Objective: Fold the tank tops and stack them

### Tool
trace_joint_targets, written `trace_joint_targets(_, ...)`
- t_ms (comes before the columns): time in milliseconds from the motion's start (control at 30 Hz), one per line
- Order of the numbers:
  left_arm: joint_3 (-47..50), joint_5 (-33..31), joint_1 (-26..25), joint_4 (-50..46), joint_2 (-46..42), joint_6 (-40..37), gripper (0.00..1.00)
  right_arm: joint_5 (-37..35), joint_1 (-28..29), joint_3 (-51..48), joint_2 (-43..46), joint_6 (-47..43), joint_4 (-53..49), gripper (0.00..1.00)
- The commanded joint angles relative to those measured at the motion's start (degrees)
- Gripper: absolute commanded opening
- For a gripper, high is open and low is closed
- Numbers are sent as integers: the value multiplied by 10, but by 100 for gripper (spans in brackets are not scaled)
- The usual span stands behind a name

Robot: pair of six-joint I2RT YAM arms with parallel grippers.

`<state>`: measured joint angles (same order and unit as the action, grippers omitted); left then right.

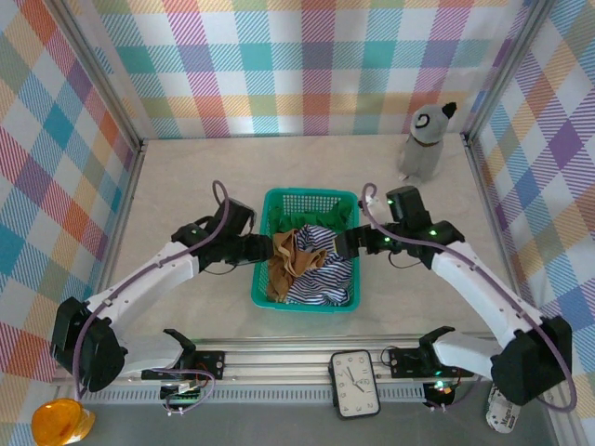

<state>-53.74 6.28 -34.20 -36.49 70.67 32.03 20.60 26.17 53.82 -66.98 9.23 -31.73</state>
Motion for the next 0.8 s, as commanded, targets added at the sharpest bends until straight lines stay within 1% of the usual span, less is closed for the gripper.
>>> trace_joint_targets(0,15,-37,-11,-2,12,19,44,-33,24,37,-48,-22,-5,96)
trace_joint_targets(33,9,-44,-13,-2,25,10,40,-34,30,46,-66,-31,-2,96)
trace_joint_targets(100,-6,-56,-16,-10,49,0,35,-34,40,65,-98,-47,-3,95)
trace_joint_targets(133,-14,-59,-17,-11,57,-7,31,-36,44,74,-113,-56,-4,94)
trace_joint_targets(267,-40,-94,-18,-35,88,-33,23,-35,47,96,-168,-78,9,89)
trace_joint_targets(333,-48,-110,-18,-49,101,-47,24,-29,51,108,-197,-91,10,87)
trace_joint_targets(400,-56,-126,-18,-62,107,-57,28,-33,52,118,-217,-101,3,87)
trace_joint_targets(467,-69,-145,-18,-75,106,-71,31,-39,52,124,-229,-109,3,84)
trace_joint_targets(567,-83,-170,-18,-79,108,-96,33,-44,52,131,-242,-113,0,71)
trace_joint_targets(633,-91,-174,-17,-83,124,-110,33,-41,52,135,-247,-112,-4,61)
trace_joint_targets(767,-93,-127,-17,-59,155,-116,28,-41,52,134,-235,-97,9,40)
